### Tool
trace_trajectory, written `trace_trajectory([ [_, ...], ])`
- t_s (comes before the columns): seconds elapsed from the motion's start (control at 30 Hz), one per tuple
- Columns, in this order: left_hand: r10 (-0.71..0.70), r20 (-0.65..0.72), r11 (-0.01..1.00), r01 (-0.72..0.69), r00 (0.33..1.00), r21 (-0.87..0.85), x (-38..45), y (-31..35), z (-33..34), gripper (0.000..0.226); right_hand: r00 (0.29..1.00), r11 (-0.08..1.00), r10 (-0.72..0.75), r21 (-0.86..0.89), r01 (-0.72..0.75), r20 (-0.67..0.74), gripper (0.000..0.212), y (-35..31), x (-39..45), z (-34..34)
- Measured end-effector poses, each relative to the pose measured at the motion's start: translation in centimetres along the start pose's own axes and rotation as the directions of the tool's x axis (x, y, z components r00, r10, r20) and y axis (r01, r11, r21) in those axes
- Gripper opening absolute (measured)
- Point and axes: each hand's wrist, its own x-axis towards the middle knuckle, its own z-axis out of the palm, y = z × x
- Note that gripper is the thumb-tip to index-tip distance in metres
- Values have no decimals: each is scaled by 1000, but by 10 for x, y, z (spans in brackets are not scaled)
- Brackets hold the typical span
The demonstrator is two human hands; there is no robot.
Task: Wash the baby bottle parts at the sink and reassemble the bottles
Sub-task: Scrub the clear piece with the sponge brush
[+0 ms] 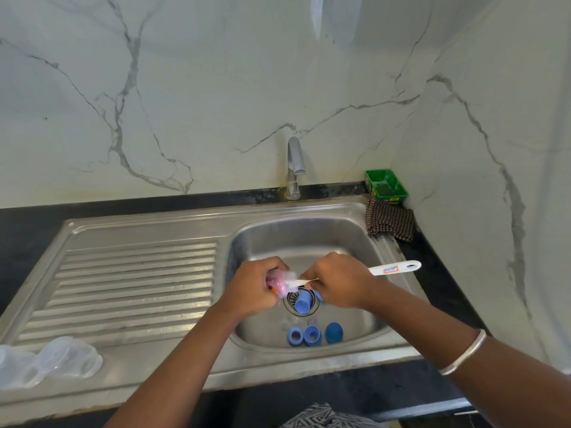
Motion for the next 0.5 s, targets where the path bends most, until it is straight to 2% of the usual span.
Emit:
trace_trajectory([
  [0.07, -176, 78, 976, 185, 981, -116, 2, 2, -7, 51, 992, 981, -110, -165, 100, -56, 29, 3, -3, 1],
  [0.17, -276, 177, 921, 312, 945, -232, 6, 4, -13, 52, 968, 925, -238, -323, 201, -80, 38, 13, -8, -2],
  [0.23, -276, 250, 893, 344, 928, -291, 6, 6, -16, 51, 946, 910, -301, -332, 248, -119, 43, 17, -12, -3],
  [0.33, -251, 354, 846, 382, 901, -373, 5, 8, -20, 47, 869, 885, -416, -337, 320, -268, 46, 18, -15, -2],
  [0.5, -246, 523, 722, 514, 816, -463, 4, 5, -31, 40, 786, 871, -476, -335, 360, -394, 43, 26, -10, -4],
])
